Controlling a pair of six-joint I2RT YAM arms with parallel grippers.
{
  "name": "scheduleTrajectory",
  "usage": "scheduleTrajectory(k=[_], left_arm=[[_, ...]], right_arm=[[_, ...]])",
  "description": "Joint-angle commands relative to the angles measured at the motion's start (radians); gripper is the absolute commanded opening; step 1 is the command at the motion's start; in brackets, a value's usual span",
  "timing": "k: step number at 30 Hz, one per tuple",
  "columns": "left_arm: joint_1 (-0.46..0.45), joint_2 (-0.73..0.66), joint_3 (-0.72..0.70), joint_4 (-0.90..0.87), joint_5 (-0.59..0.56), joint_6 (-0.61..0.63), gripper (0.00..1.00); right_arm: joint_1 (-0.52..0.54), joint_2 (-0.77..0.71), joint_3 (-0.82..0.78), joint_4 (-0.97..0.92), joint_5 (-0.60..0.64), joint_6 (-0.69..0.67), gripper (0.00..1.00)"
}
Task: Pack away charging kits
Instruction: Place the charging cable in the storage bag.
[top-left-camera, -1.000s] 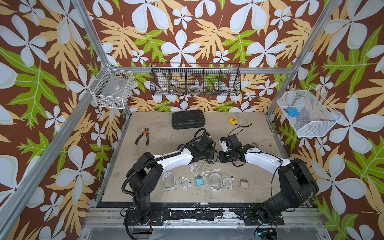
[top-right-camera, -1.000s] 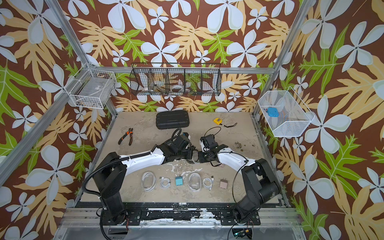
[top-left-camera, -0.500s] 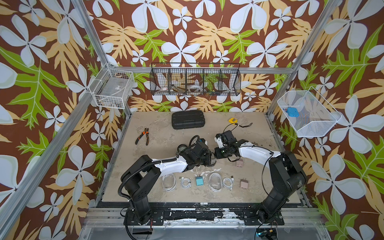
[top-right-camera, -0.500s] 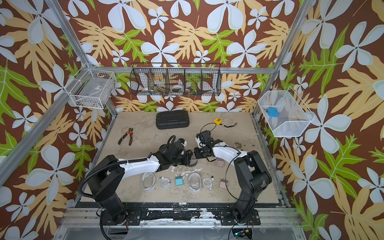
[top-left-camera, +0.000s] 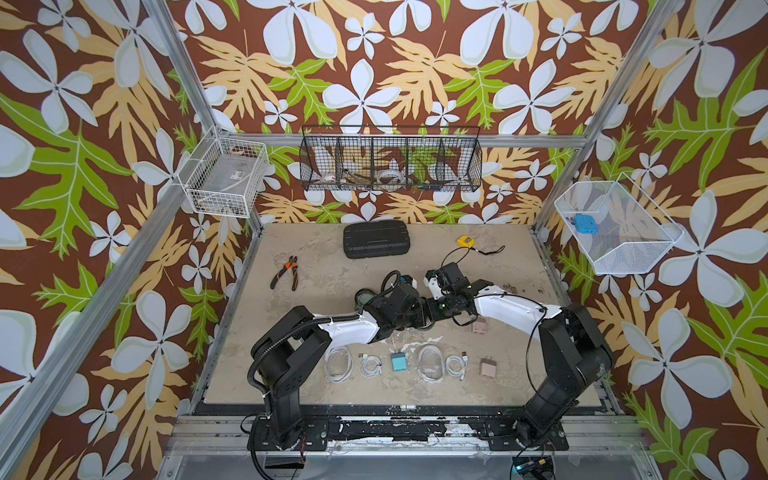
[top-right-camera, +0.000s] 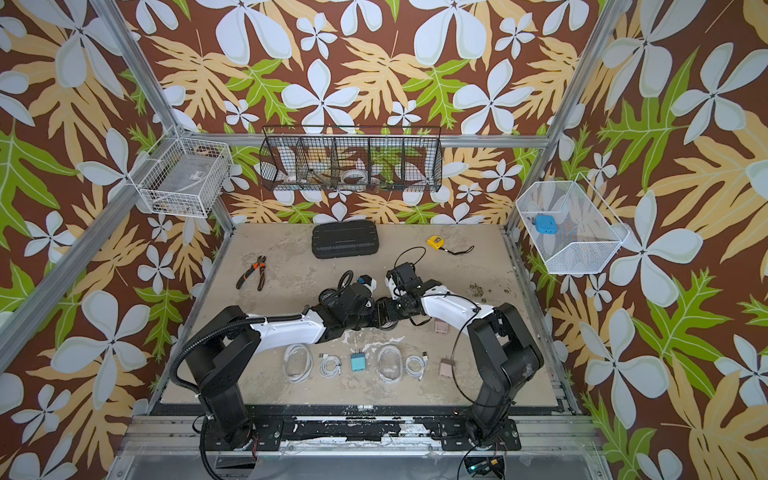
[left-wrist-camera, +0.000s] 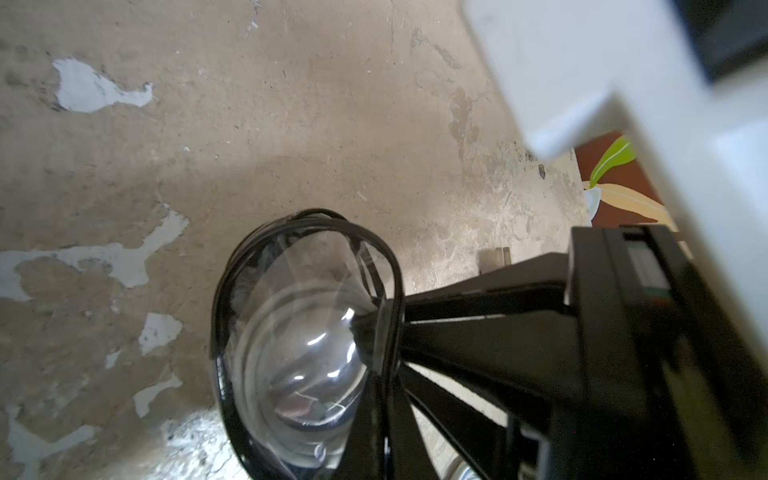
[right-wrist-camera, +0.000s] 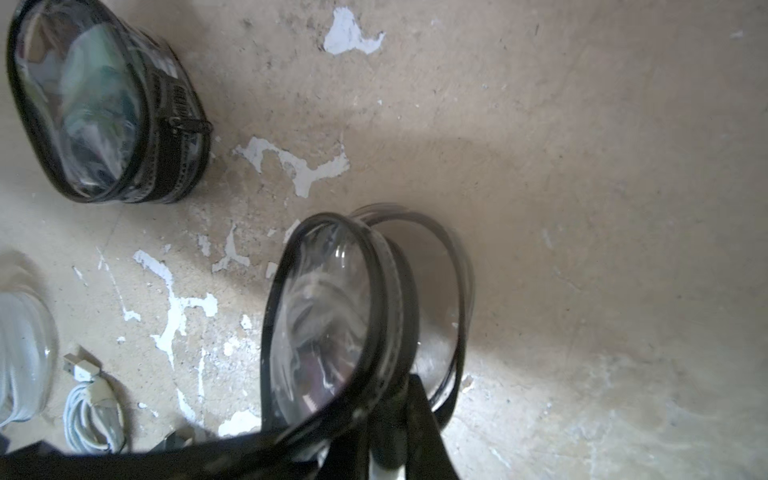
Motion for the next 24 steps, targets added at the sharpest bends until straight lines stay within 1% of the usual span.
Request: scheduleTrajectory(k=[1, 3, 8, 14, 15, 16, 18, 20, 24], left_arm=[[-0.001, -0.009, -0.001, 0.045, 0.004, -0.016, 0.0], [-0.001, -0.011, -0.002, 0.037, 0.001, -0.01, 0.0], [-0.001, -0.017, -0.011, 0.034, -0.004, -0.011, 0.0], [0.0, -0.008, -0.006, 0.031, 0.001, -0.007, 0.0], [0.0, -0.005, -0.001, 0.027, 0.002, -0.006, 0.0], [0.001, -0.003, 0.004, 0.025, 0.004, -0.005, 0.0], [0.0, 0.004, 0.015, 0.024, 0.009, 0.0, 0.0], [0.0, 0.017, 0.045, -0.02, -0.003, 0.009, 0.0], [0.0, 0.036, 0.094, -0.094, -0.052, 0.023, 0.0]], right_arm=[[0.002, 0.028, -0.002, 0.032, 0.022, 0.01, 0.08], [-0.001, 0.052, 0.001, 0.043, 0.028, 0.014, 0.07], [-0.022, 0.054, -0.021, 0.089, 0.033, 0.04, 0.08], [-0.036, 0.061, -0.016, 0.095, 0.083, 0.036, 0.09], [-0.036, 0.06, -0.016, 0.096, 0.085, 0.034, 0.1], [-0.035, 0.06, -0.014, 0.096, 0.079, 0.033, 0.15], [-0.036, 0.06, -0.01, 0.097, 0.05, 0.031, 0.28], [-0.036, 0.045, -0.012, 0.1, 0.033, 0.035, 0.32], [-0.043, -0.03, -0.032, 0.078, 0.042, 0.034, 0.44]])
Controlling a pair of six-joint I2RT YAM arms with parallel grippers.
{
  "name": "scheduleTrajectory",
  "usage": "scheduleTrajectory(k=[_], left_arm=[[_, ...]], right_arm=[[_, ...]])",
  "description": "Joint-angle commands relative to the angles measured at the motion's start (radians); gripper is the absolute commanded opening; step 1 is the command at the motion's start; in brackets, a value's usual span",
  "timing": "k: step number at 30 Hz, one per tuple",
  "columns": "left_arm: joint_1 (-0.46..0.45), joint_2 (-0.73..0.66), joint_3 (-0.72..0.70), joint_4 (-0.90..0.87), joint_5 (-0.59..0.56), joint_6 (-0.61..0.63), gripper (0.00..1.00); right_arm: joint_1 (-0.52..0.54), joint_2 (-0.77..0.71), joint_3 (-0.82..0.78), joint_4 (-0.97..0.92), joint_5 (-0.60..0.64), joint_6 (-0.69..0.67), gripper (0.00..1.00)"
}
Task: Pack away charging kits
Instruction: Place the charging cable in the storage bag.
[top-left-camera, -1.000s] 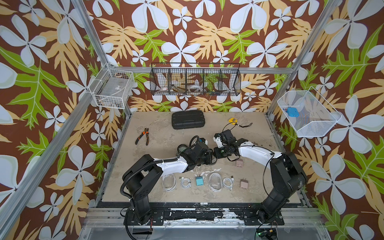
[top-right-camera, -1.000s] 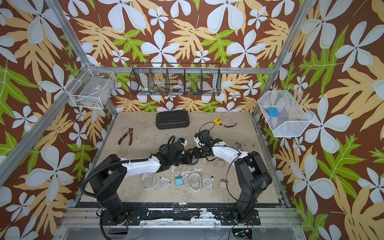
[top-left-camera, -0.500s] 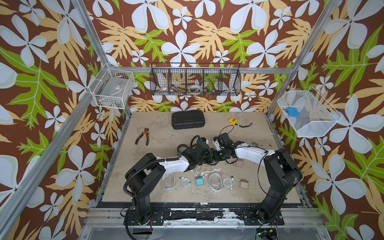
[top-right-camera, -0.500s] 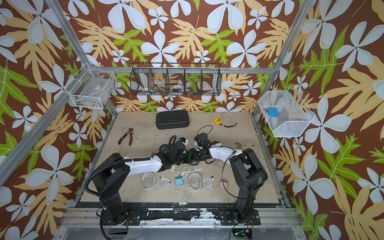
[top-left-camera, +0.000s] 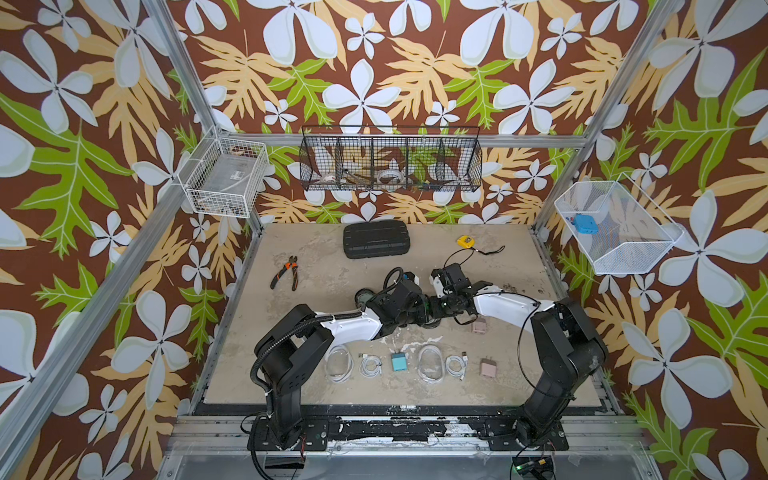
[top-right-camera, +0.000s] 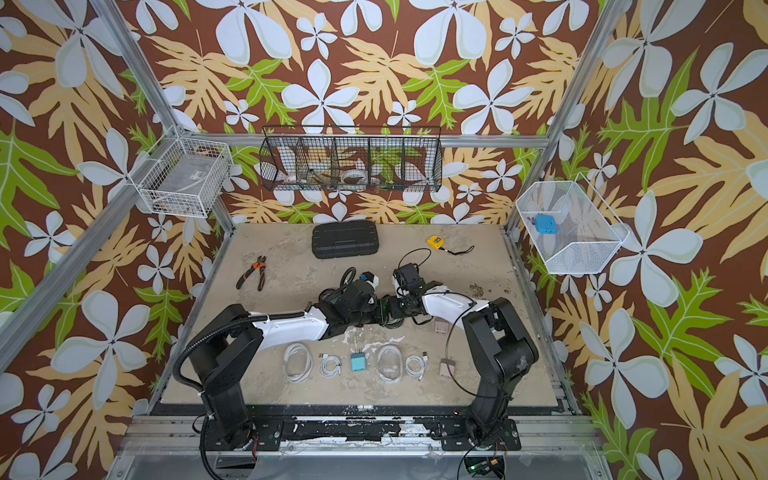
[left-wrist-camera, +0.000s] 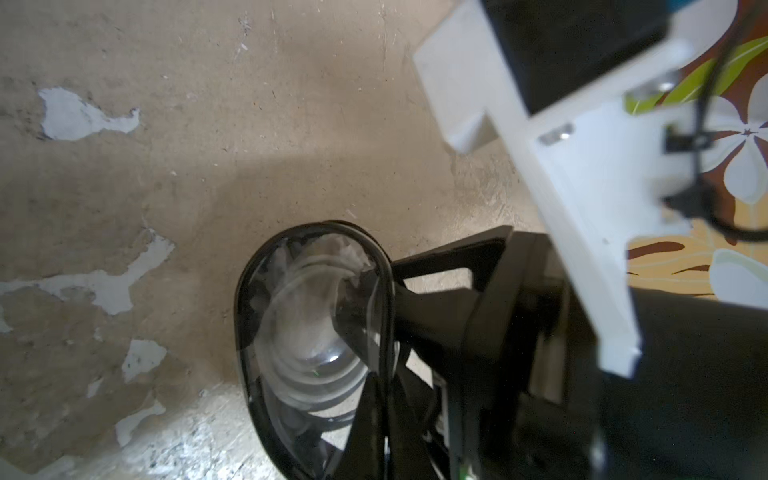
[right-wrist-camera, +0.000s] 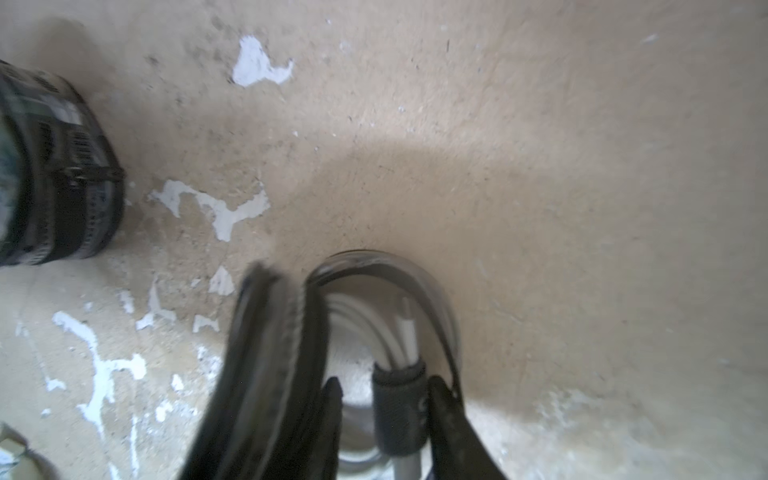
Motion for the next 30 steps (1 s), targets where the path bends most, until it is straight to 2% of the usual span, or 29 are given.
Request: scheduleTrajectory(k=[1, 8, 11, 15, 19, 24, 30], left_arm=[[0.0, 0.013, 0.038, -0.072, -0.049, 0.024, 0.0], [0.0, 0.013, 0.066, -0.106, -0.089, 0.05, 0.0], [-0.002, 0.014, 0.086, -0.131, -0.087, 0.073, 0.0], [-0.007, -0.008, 0.09, -0.161, -0.119, 0.109, 0.0], [-0.009, -0.024, 0.082, -0.167, -0.12, 0.125, 0.0], [-0.009, -0.021, 0.076, -0.164, -0.108, 0.131, 0.0], [-0.009, -0.03, 0.066, -0.159, -0.111, 0.125, 0.0]], right_arm=[[-0.011, -0.064, -0.015, -0.008, -0.008, 0.004, 0.47], [-0.102, -0.264, -0.101, -0.047, -0.052, -0.007, 0.6], [-0.159, -0.301, -0.129, -0.085, -0.016, 0.001, 0.66], [-0.292, -0.379, -0.204, -0.091, 0.023, 0.003, 0.75], [-0.342, -0.384, -0.236, -0.124, 0.106, -0.041, 0.81], [-0.343, -0.345, -0.287, -0.095, -0.005, -0.036, 0.8], [-0.342, -0.345, -0.328, -0.107, -0.006, -0.046, 0.76]])
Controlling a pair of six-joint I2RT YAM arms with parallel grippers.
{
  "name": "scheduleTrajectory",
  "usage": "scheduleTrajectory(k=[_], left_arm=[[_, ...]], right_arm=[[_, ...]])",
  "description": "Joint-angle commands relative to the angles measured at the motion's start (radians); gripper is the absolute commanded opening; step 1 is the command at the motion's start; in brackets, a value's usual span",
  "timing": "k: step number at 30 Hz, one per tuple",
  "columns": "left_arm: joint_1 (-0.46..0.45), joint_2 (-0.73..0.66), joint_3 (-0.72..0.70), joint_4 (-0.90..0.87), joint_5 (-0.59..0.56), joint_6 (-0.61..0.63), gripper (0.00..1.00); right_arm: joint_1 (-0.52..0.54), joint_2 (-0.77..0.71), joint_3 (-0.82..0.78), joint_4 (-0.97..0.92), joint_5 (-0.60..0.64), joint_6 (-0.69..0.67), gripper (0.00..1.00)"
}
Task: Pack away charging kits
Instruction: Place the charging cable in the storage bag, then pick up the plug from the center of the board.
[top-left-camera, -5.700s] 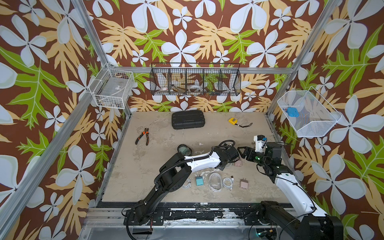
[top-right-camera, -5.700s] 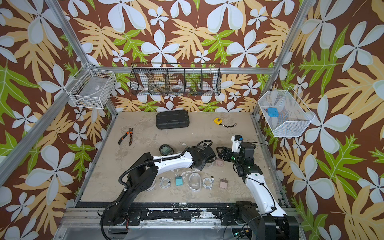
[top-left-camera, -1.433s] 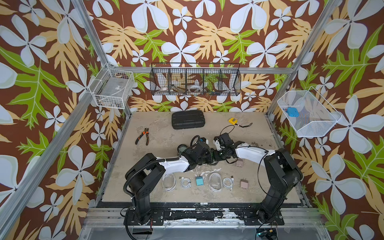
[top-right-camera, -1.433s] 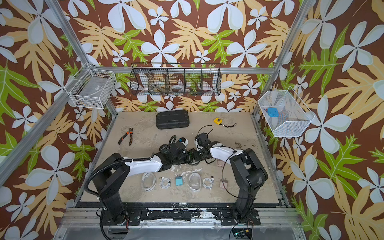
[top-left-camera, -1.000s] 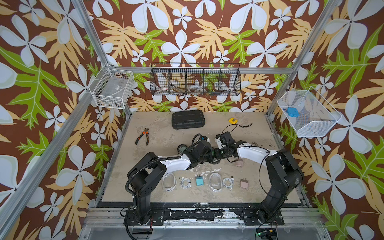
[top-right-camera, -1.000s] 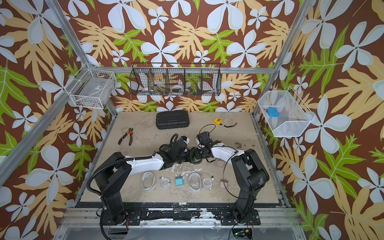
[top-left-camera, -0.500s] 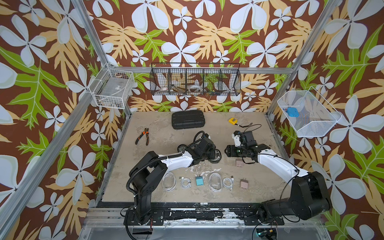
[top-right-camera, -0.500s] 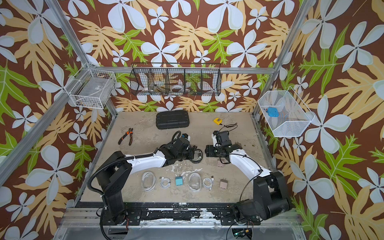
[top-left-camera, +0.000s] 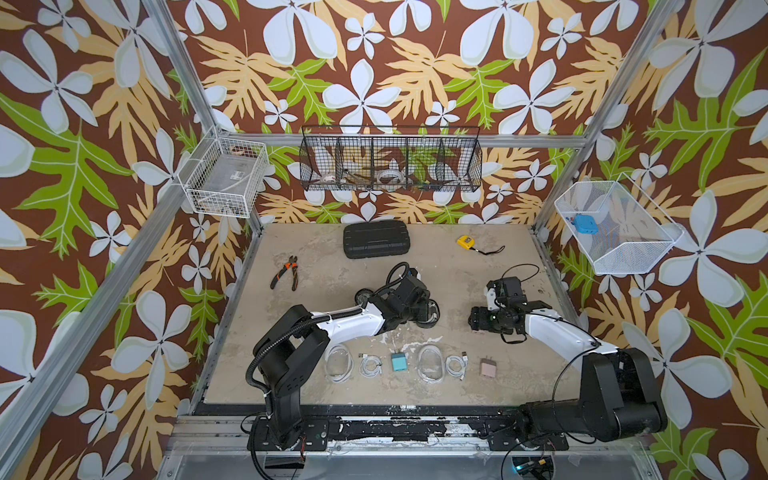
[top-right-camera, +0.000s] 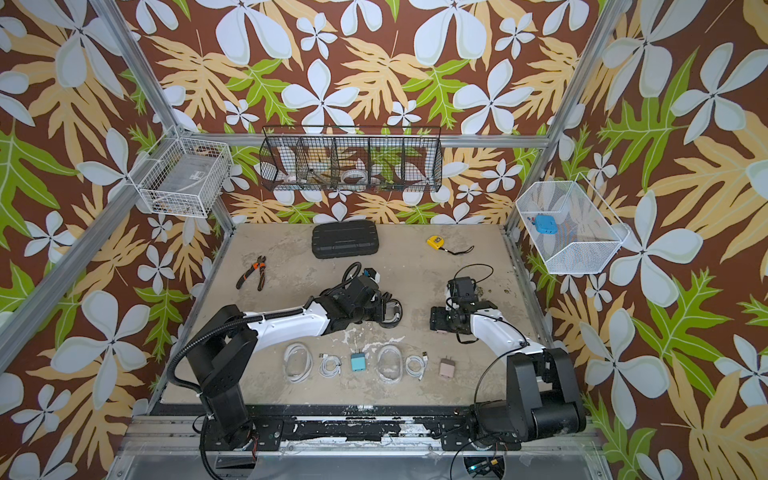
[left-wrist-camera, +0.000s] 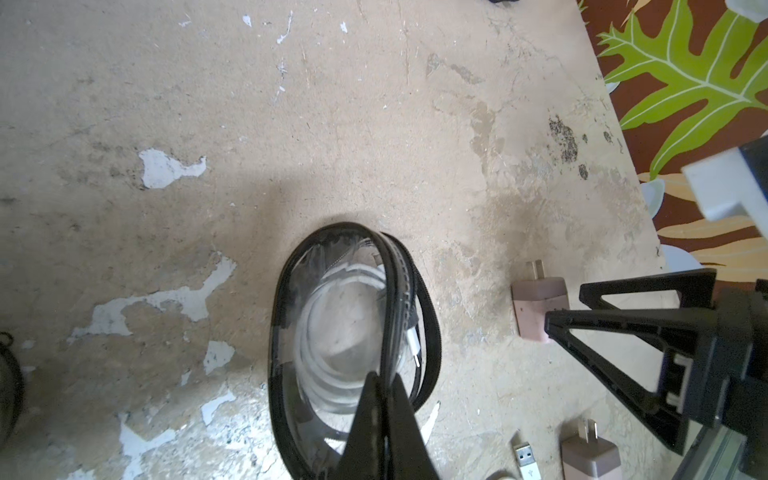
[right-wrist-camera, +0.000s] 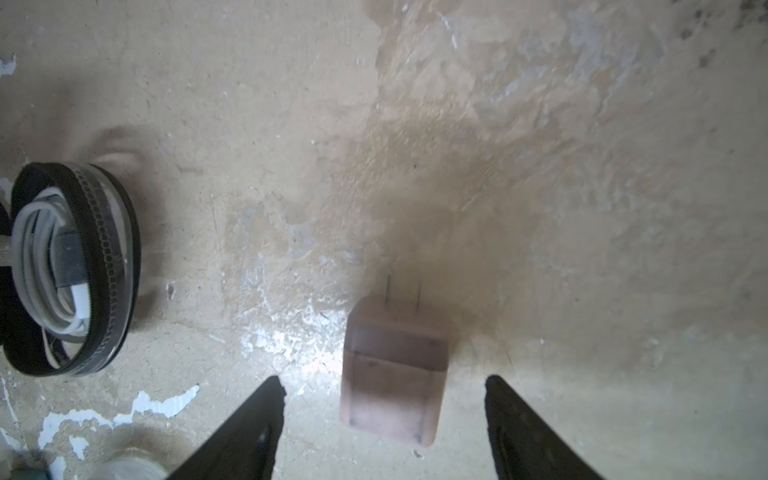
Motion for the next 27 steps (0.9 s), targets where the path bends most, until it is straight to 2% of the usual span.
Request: scheduleTrajectory(k=[1, 8, 16, 19, 25, 27], left_arm=[[0.001, -0.006, -0.003, 0.007, -0.008, 0.002, 0.0], [0.001, 0.003, -0.006, 0.014, 0.001, -0.006, 0.0], [0.001, 0.006, -0.006, 0.024, 0.016, -0.007, 0.0], [0.0, 0.01, -0.005, 0.036, 0.03, -0.01, 0.0], [0.002, 0.024, 0.003, 0.044, 0.059, -0.024, 0.0], [0.006, 0.027, -0.001, 0.058, 0.08, -0.04, 0.0]], right_arm=[[0.002, -0.004, -0.016, -0.005, -0.01, -0.01, 0.75], [0.003, 0.061, -0.009, 0.019, -0.017, -0.018, 0.64], [0.018, 0.042, -0.007, 0.04, -0.002, -0.014, 0.43], [0.067, 0.024, 0.03, 0.018, 0.02, -0.017, 0.4], [0.143, 0.028, 0.124, -0.027, -0.039, -0.003, 0.38], [0.166, 0.03, 0.145, -0.023, -0.095, 0.01, 0.38]])
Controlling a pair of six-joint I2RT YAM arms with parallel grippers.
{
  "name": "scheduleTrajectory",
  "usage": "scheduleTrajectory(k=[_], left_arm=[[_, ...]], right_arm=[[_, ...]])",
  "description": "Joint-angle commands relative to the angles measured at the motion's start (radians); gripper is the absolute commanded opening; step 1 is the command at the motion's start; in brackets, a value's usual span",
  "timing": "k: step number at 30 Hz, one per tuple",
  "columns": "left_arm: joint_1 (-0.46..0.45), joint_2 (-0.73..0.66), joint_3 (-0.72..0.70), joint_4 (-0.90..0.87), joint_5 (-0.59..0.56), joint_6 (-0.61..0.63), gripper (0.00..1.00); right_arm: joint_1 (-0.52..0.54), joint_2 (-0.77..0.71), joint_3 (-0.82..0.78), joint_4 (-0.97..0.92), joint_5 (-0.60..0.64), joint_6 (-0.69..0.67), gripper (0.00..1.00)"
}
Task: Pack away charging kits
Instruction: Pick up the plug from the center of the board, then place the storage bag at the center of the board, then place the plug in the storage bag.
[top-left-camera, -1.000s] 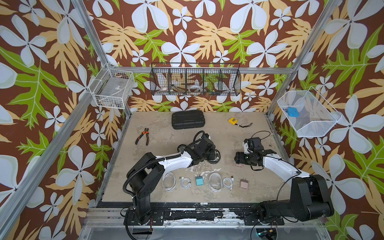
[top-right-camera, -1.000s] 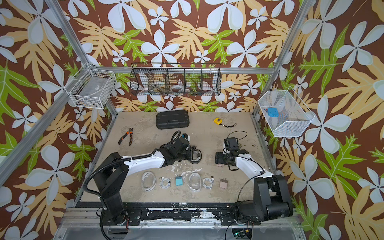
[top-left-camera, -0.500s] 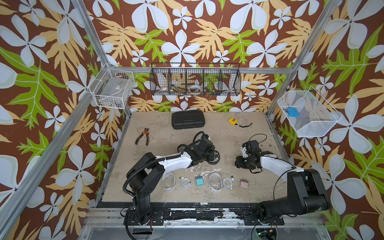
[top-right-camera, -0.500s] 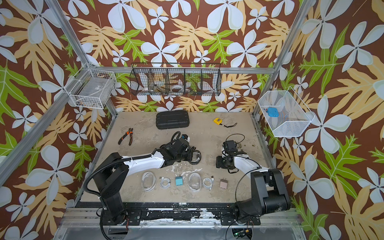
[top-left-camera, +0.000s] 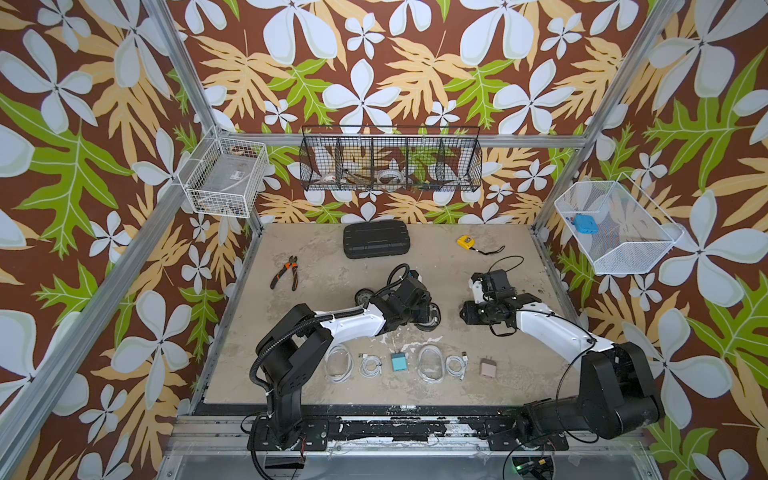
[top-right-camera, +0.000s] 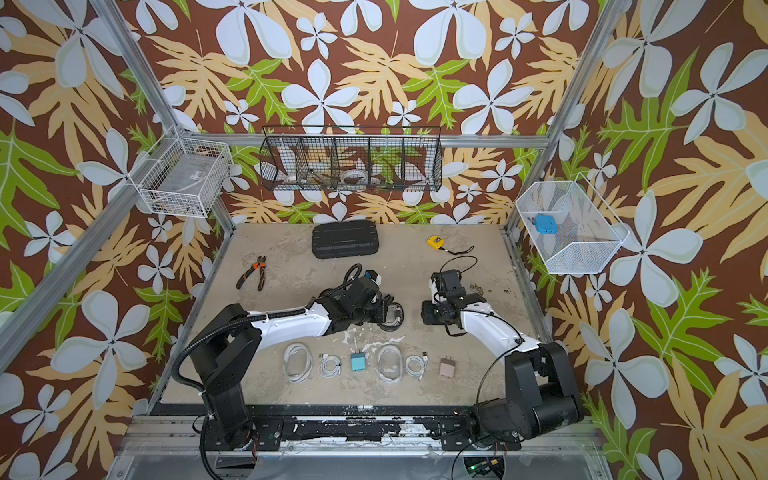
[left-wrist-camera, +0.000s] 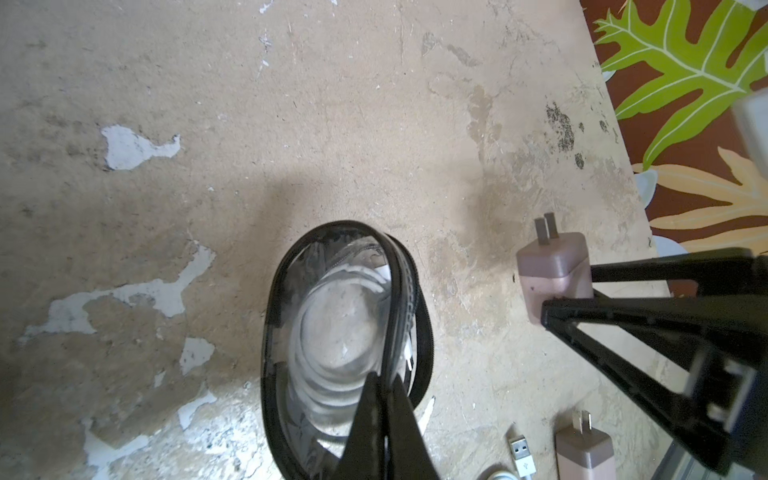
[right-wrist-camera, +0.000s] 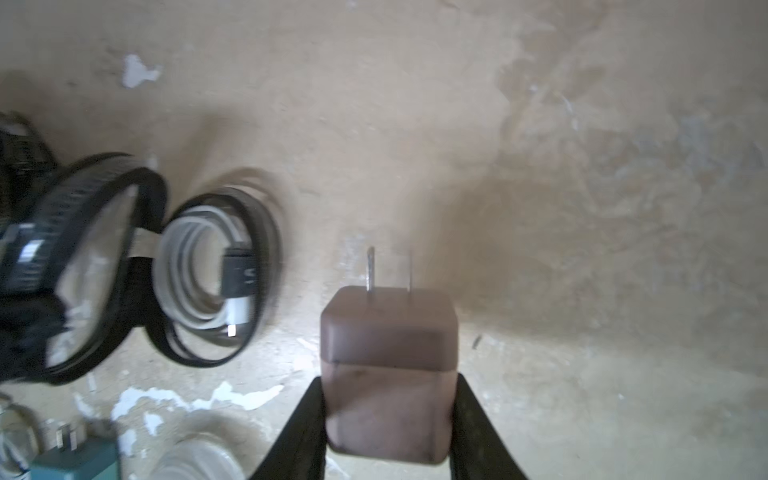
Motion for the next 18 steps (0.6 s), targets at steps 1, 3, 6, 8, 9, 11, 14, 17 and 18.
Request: scheduleTrajectory(k=[1, 3, 6, 8, 9, 11, 14, 17, 18], left_arm=[[0.007, 0.006, 0.003, 0.038, 0.043, -0.028, 0.0], [0.01, 0.011, 0.002, 0.053, 0.066, -0.041, 0.0], [0.012, 0.011, -0.001, 0.071, 0.093, -0.062, 0.0], [0.016, 0.007, -0.005, 0.078, 0.097, -0.068, 0.0], [0.018, 0.004, -0.008, 0.083, 0.101, -0.068, 0.0], [0.026, -0.002, -0.022, 0.102, 0.119, -0.077, 0.0], [0.048, -0.012, -0.063, 0.168, 0.167, -0.106, 0.0], [0.055, -0.01, -0.074, 0.179, 0.184, -0.105, 0.0], [0.056, -0.012, -0.078, 0.187, 0.188, -0.105, 0.0]], right_arm=[[0.033, 0.006, 0.028, -0.011, -0.094, 0.026, 0.37], [0.065, 0.019, 0.039, 0.009, -0.13, 0.046, 0.37], [0.103, 0.065, 0.056, 0.038, -0.165, 0.066, 0.37], [0.106, 0.097, 0.05, 0.075, -0.196, 0.077, 0.37], [0.106, 0.112, 0.051, 0.088, -0.208, 0.08, 0.37], [0.108, 0.146, 0.057, 0.113, -0.23, 0.079, 0.36], [0.109, 0.194, 0.081, 0.118, -0.231, 0.063, 0.36], [0.11, 0.229, 0.102, 0.124, -0.247, 0.051, 0.36], [0.113, 0.237, 0.109, 0.125, -0.25, 0.051, 0.36]])
